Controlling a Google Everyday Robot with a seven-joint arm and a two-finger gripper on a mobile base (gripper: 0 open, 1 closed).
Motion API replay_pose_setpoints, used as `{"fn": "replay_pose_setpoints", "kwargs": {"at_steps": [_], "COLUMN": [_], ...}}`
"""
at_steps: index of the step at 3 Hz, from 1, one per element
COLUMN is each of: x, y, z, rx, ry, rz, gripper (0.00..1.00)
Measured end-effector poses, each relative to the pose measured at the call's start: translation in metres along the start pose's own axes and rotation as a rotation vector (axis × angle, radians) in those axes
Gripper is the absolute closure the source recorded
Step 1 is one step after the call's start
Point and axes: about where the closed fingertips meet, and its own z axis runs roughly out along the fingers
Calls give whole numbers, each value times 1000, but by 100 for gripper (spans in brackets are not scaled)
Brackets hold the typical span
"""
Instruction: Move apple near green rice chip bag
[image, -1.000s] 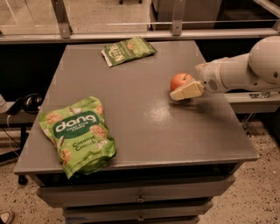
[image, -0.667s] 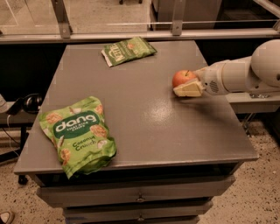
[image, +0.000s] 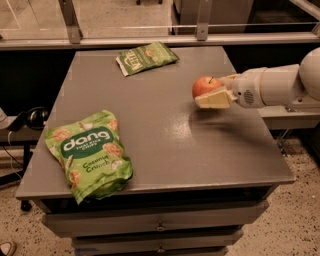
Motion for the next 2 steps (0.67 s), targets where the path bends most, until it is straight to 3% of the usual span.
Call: {"fn": "replay_pose_setpoints", "kwargs": {"at_steps": [1, 2], "x": [-36, -35], "y": [33, 36], "z": [1, 2], "rx": [-107, -114], "ry": [-108, -108], "rz": [-33, -30], "gripper": [100, 100]}}
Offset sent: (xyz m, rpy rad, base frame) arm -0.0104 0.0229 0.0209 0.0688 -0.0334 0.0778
